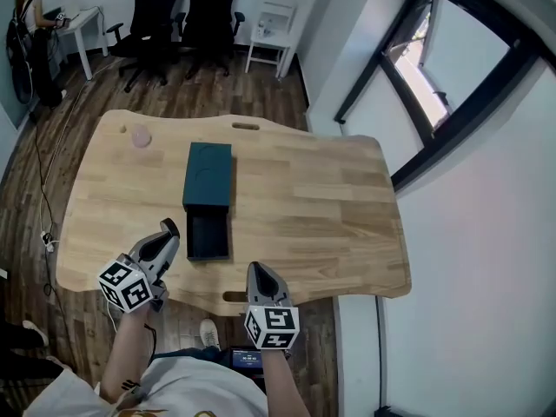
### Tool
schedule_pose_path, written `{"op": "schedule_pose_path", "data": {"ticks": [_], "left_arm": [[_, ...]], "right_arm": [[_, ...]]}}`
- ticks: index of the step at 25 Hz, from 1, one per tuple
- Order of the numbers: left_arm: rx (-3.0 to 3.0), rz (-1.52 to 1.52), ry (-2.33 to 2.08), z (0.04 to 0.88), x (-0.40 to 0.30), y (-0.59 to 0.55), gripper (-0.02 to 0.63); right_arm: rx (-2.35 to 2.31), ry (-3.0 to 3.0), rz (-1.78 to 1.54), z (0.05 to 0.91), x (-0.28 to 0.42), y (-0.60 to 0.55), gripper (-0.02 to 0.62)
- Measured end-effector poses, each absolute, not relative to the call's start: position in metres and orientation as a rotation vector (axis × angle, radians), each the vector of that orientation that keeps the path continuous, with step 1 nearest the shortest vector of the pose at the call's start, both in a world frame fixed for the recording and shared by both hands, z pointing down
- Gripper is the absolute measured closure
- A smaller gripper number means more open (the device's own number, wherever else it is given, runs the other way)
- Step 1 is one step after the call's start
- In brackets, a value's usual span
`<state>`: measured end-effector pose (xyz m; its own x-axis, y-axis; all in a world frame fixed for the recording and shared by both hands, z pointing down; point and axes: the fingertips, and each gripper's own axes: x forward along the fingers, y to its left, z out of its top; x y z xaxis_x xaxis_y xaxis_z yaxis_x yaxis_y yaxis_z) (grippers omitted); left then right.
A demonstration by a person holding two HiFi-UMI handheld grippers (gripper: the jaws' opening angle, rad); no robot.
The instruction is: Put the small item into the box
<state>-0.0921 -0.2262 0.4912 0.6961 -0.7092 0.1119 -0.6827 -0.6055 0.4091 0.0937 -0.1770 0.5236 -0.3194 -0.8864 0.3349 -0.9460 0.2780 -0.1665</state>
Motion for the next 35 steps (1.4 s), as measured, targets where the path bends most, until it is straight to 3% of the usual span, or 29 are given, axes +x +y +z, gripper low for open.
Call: {"op": "schedule_pose_path", "data": {"ticks": [22,35], "left_arm": [[2.516,-0.067,-1.054,0.483,-0.089,-0.245,0.571],[2.461,0.107,-0.985,0.539,-0.071,-0.253,0.571]], "right_arm": [[1.739,-2.331,0.483,0.521,0.094,-0.202,0.591],[1.709,-2.280,0.596,0.562,0.102,-0.207,0.591]]}}
